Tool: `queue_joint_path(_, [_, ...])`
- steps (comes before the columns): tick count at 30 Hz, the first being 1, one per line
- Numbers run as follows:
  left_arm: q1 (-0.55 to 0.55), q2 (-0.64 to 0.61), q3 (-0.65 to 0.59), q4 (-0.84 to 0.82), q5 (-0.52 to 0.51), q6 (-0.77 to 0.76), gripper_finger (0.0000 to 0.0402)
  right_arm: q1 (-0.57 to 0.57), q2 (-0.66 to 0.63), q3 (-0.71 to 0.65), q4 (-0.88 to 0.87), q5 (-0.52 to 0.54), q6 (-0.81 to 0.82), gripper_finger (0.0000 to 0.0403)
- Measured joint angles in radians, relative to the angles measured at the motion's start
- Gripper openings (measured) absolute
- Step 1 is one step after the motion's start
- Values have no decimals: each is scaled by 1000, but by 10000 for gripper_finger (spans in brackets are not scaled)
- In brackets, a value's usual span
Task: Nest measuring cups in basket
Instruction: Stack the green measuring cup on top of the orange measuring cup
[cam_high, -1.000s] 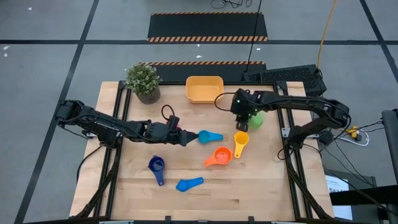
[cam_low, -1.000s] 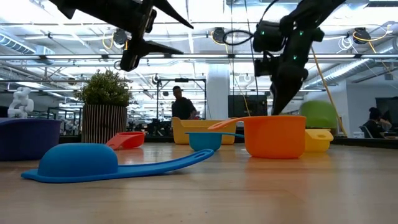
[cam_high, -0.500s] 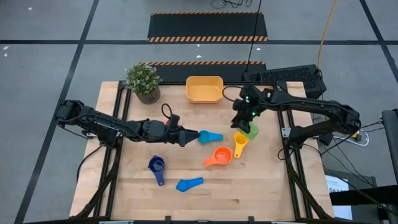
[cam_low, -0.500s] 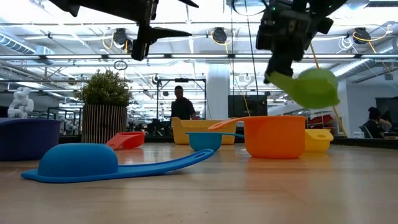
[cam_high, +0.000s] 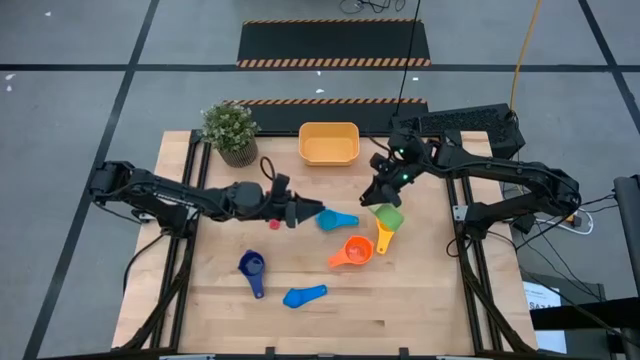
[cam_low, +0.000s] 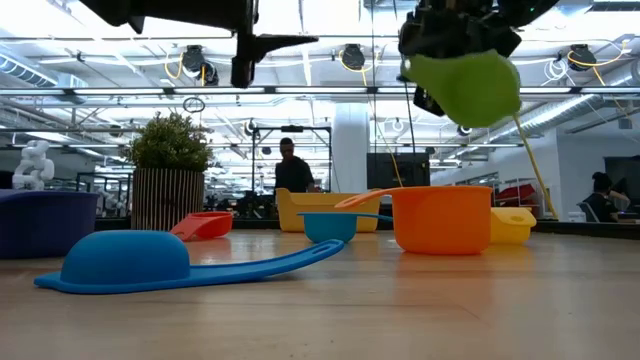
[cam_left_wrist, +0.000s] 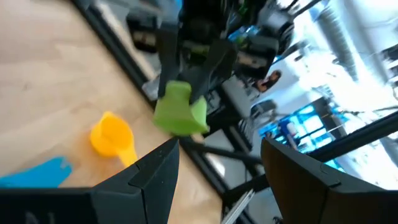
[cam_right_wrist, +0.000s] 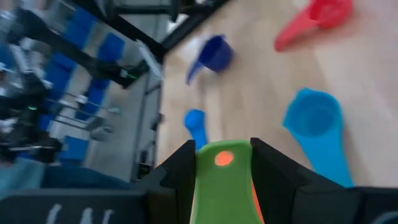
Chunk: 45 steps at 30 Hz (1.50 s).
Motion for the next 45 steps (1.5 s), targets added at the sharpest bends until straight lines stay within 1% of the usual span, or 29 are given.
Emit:
queue_joint_path(6, [35,0,0,103,7,36,228,0,0,0,121,-60,84,119])
queue_joint_path(10, [54,0,0,133,55,38,228,0,0,0,208,-105,157,118])
queue_joint_path(17, [68,0,0,266,109,61,229,0,0,0,442,-131,341,119])
queue_joint_path(22, [74,0,0,316,140,58,250,0,0,0,601,-127,460,120])
queue_joint_path(28, [74,0,0,319,143,61,290,0,8,0,793,-75,590,120])
queue_joint_path(31, [78,0,0,319,146,61,306,0,22,0,913,-68,676,120])
queue_joint_path(33, [83,0,0,320,151,54,313,5,38,0,991,-45,742,120])
queue_joint_path(37, [103,0,0,319,151,37,316,32,80,0,1091,31,840,121])
queue_joint_path(45, [132,0,0,345,150,53,317,105,180,0,1284,140,940,121])
